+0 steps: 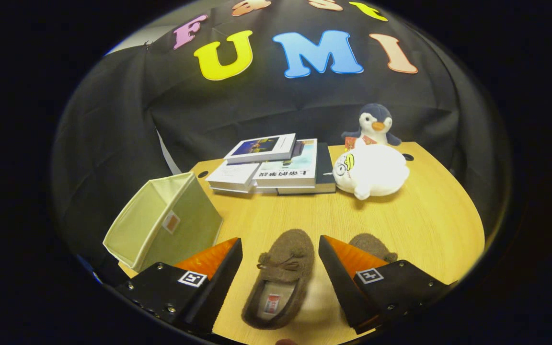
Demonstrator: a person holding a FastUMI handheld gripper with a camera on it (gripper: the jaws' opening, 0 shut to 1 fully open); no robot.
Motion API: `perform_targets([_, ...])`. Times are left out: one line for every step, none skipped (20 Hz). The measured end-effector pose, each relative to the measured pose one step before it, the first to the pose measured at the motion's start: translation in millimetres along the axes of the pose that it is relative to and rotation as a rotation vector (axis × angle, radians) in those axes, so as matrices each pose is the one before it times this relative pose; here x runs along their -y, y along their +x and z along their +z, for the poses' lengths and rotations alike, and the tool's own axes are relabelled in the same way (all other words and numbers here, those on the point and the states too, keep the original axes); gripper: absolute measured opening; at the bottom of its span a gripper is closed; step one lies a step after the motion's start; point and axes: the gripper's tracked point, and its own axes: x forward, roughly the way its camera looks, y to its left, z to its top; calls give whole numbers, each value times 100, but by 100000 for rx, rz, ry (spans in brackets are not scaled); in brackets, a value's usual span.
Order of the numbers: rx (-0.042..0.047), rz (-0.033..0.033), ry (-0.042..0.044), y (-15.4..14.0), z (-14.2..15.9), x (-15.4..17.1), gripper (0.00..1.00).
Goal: Open the storage box then place both shoes into the box .Put the left shoe in first, then the right shoe, with the right side of both shoes facing outward in a uniform manner.
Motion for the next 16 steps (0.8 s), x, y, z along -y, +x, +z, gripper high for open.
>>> perform_targets([-1776, -95, 110, 188, -837, 206, 98])
perform_targets([-2017, -282, -106, 260, -897, 277, 98])
perform_targets([-1562, -330, -499, 192, -648, 228, 98])
perform_targets([-1512, -463, -657, 192, -753, 248, 98])
perform_targets([-1450, -370, -884, 215, -650, 206, 98])
perform_targets([-1083, -260, -886, 233, -576, 133, 98])
perform_targets([-1258, -714, -1100, 179, -521, 247, 98])
perform_targets([-1358, -581, -995, 238, -609, 249, 98])
perform_targets([-1401, -339, -579, 167, -532, 109, 98])
perform_targets([-1010, 203, -222, 200, -452, -20, 98])
perform_targets([-595, 158, 188, 154, -251, 26, 98])
perform_targets([-491, -129, 8, 275, -319, 52, 98])
perform_targets([-710, -310, 167, 173, -264, 153, 98])
perform_targets([-1119, -385, 597, 246, -412, 129, 98])
perform_targets([-1205, -383, 881, 247, -241, 128, 98])
perform_targets([-1090, -301, 1062, 309, -236, 127, 98])
